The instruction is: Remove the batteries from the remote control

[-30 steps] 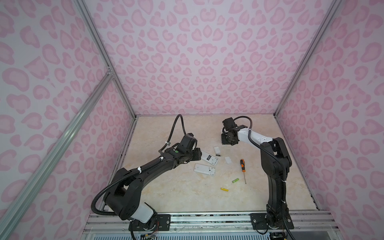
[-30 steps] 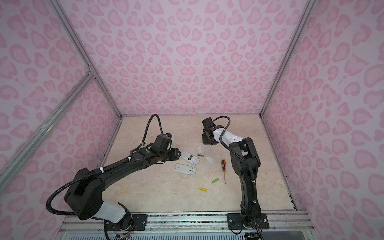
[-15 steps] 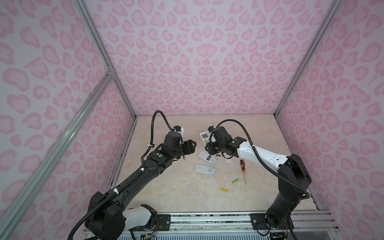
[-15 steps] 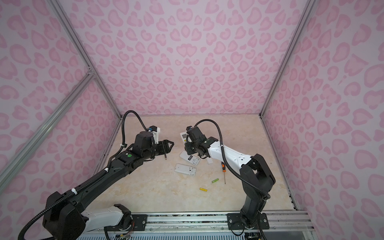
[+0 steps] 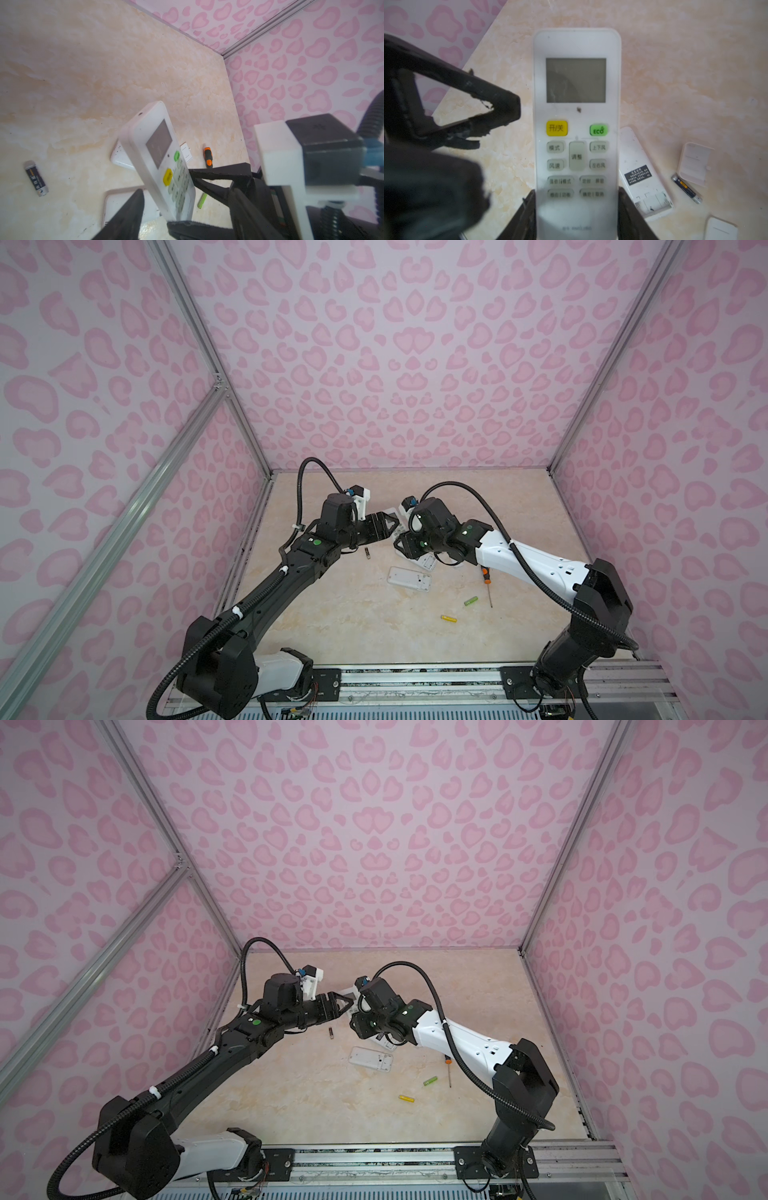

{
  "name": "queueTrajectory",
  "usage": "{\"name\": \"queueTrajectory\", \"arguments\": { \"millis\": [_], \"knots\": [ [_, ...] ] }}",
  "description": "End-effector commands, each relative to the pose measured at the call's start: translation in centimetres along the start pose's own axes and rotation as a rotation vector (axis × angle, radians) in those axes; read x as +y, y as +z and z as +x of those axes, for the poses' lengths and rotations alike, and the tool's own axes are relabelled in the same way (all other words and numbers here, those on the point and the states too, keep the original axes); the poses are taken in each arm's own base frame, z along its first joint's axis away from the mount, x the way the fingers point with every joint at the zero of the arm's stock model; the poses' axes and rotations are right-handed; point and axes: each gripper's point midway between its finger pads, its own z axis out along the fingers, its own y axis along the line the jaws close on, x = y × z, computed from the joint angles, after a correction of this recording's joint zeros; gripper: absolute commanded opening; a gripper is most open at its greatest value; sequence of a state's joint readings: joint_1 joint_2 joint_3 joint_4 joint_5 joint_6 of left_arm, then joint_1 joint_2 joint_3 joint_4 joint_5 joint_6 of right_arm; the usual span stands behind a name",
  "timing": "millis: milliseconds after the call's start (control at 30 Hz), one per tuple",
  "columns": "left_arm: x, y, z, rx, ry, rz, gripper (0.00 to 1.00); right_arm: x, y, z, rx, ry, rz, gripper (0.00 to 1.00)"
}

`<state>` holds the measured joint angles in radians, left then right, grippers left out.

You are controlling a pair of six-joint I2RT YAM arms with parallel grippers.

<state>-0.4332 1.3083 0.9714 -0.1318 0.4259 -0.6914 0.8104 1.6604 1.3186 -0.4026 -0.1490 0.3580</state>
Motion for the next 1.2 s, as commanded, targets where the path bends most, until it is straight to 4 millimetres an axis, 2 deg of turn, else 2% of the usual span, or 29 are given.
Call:
{"name": "queueTrajectory", "arguments": {
  "millis": [0, 133, 300, 467, 700, 767, 833, 933, 1033, 1167],
  "knots": [
    [0.3, 0.6, 0.4, 0.014, -0.04, 0.011, 0.67, 0.7, 0.1, -0.5, -0.033, 0.022, -0.029, 0.29],
    [1.1, 0.9, 0.8, 0.013, -0.067, -0.002, 0.65, 0.8, 0.0, -0.3, -0.044, 0.041, -0.042, 0.28],
    [1.1, 1.7, 1.1, 0.029, -0.076, 0.025, 0.62, 1.6, -0.6, -0.1, -0.074, 0.062, -0.075, 0.27],
    [-0.2, 2.4, 0.7, 0.041, -0.074, 0.116, 0.47, 2.2, -1.4, -0.8, -0.098, 0.071, -0.105, 0.27],
    [-0.7, 2.3, 0.0, 0.026, -0.061, 0.148, 0.25, 2.9, -2.6, -1.7, -0.131, 0.065, -0.142, 0.31],
    [-0.7, 2.2, 0.0, 0.028, -0.061, 0.149, 0.21, 3.0, -2.8, -1.9, -0.137, 0.065, -0.151, 0.37],
    [-0.6, 2.0, -0.2, 0.022, -0.054, 0.149, 0.16, 3.1, -3.2, -2.2, -0.14, 0.07, -0.174, 0.53],
    [-0.6, 1.6, -0.4, 0.009, -0.032, 0.152, 0.13, 2.8, -4.0, -2.5, -0.153, 0.097, -0.228, 0.66],
    [-1.2, 0.8, -0.9, -0.012, 0.024, 0.18, 0.11, 3.0, -5.2, -2.5, -0.177, 0.118, -0.321, 0.67],
    [-2.9, -0.6, -1.5, -0.03, 0.122, 0.25, 0.1, 3.6, -7.1, -2.6, -0.203, 0.148, -0.464, 0.69]
  ]
}}
